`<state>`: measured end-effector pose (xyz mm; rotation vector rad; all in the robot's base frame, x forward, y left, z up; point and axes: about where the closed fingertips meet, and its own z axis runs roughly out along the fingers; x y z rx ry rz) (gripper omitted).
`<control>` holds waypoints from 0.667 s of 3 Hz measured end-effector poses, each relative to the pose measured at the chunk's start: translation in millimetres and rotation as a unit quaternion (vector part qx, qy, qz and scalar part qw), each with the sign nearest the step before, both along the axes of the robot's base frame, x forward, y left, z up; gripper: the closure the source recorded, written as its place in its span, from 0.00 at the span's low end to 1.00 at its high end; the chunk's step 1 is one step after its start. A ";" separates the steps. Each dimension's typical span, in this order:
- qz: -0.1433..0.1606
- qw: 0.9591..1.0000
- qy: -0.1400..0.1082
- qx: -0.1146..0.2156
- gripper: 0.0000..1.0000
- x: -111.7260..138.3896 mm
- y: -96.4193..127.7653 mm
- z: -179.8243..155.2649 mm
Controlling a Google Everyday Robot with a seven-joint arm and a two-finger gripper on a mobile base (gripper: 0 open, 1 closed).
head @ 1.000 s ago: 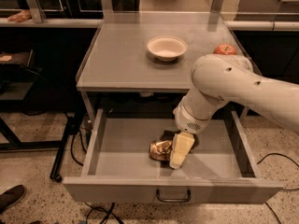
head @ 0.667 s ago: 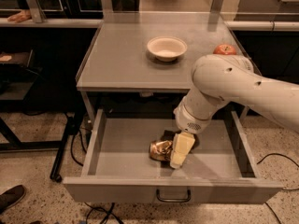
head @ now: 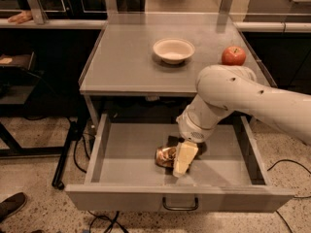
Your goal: Pick orange can from top drawer and place on counter
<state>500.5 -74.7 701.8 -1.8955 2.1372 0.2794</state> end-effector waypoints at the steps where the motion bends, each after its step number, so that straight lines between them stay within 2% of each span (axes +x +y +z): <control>1: -0.008 1.000 0.015 0.003 0.00 18.6 3.5 -29.1; 2: -0.012 1.000 0.023 0.004 0.00 22.6 2.0 -43.4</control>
Offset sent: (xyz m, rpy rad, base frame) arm 0.0289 0.0038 -0.0413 0.0099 0.0550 -0.0285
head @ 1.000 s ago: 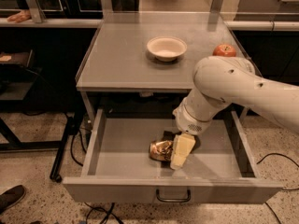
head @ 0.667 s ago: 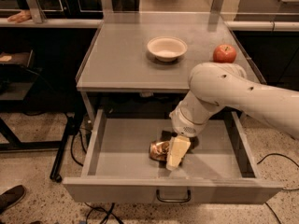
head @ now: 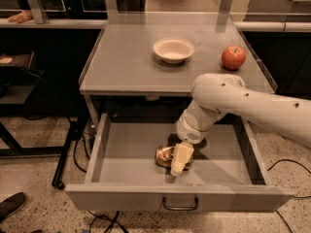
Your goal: Pick orange can from top drawer and place on counter
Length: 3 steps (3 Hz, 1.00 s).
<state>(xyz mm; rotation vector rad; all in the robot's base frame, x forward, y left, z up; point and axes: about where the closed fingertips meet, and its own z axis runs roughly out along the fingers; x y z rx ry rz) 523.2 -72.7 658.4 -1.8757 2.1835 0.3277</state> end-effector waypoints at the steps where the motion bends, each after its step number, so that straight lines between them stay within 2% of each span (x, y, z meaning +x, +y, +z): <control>1: -0.003 1.000 0.007 -0.001 0.00 3.6 -2.4 -11.3; 3: -0.008 1.000 0.028 -0.006 0.00 2.7 -7.8 -36.1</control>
Offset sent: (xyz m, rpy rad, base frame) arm 0.0043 -0.0097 -0.0346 -0.0069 0.0504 -0.0195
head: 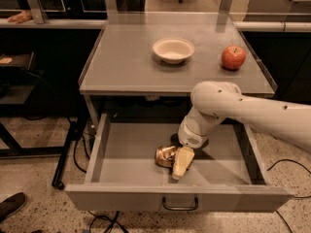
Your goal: Pick orange can from top drawer and place on counter
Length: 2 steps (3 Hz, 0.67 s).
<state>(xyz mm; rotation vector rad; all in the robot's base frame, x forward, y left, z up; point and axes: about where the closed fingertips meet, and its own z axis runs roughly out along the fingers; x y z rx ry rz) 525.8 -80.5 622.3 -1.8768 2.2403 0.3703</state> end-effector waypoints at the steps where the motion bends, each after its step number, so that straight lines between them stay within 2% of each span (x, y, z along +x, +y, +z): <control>1: 0.000 1.000 0.005 -0.002 0.00 -0.7 -1.3 -5.6; 2: 0.000 1.000 0.005 -0.002 0.18 -0.7 -1.3 -5.6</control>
Offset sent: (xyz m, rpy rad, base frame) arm -0.0007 -0.0013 -0.0056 -0.0033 0.0101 -0.0004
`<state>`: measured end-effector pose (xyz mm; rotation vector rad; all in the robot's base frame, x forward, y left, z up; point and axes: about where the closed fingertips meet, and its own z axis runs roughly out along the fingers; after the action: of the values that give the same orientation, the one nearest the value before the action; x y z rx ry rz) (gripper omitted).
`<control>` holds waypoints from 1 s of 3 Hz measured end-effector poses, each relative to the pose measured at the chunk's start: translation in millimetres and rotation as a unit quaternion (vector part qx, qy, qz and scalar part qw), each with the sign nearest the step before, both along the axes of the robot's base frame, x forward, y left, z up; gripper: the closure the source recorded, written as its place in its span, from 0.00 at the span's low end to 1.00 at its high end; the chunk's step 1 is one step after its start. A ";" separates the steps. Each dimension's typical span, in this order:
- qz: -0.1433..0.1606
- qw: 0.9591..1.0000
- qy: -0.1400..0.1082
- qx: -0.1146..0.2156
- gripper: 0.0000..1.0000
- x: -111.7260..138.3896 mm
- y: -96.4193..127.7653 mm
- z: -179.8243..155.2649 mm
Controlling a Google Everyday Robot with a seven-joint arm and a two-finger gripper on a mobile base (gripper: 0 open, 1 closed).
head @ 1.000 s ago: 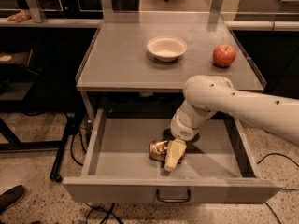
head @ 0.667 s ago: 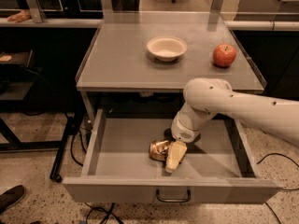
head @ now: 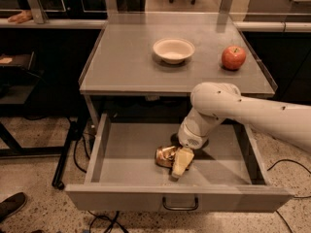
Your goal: Pick orange can from top drawer and place on counter
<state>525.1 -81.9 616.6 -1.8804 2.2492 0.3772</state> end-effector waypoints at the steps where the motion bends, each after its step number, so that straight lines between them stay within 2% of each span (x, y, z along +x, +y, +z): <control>1: 0.000 1.000 0.000 0.000 0.41 0.0 0.0 0.0; 2: 0.000 1.000 0.000 0.000 0.70 0.0 0.0 0.0; 3: 0.000 1.000 0.000 0.000 0.95 0.0 0.0 0.0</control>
Offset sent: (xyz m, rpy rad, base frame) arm 0.0000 0.0000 0.0000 0.0000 0.0000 0.0000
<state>525.1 -81.8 616.6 -1.8805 2.2492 0.3773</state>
